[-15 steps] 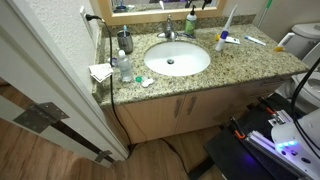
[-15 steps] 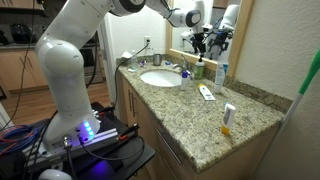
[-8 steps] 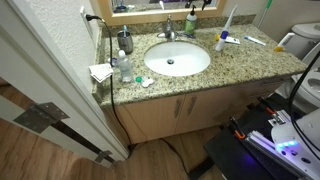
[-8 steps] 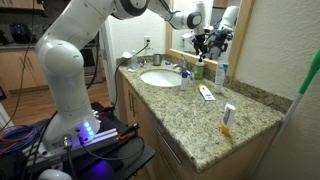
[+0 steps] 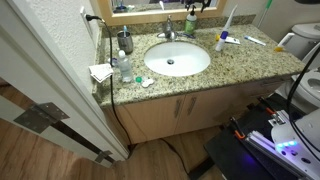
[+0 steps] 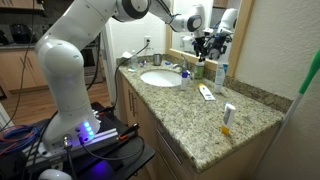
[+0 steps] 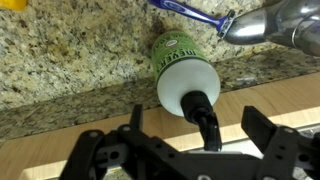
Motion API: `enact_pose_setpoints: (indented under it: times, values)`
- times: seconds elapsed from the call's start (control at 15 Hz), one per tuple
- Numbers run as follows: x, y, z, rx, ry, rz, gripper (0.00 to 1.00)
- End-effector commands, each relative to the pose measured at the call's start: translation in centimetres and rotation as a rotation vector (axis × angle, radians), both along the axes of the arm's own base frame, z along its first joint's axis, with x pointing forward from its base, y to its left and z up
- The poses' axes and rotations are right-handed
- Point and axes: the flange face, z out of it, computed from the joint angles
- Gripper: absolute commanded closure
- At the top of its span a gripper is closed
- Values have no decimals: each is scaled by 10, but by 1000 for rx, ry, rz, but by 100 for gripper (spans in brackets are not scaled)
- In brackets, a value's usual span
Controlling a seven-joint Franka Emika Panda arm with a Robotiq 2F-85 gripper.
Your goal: Move the pump bottle forwards
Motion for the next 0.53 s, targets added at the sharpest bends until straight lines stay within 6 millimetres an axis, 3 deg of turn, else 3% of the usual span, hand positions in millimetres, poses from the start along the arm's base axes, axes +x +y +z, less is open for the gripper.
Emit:
enact_pose_setpoints:
  times: [0.0,0.2,0.27,0.33,0.47]
  values:
    - [11,-2,-16,-20,-12,-4,0]
    - [16,-4,-22,-42,-27,2,0]
    - [18,-5,-23,-47,-41,5,10]
    - [19,-5,-24,-50,-46,4,27]
    - [20,-4,-24,-42,-54,12,42]
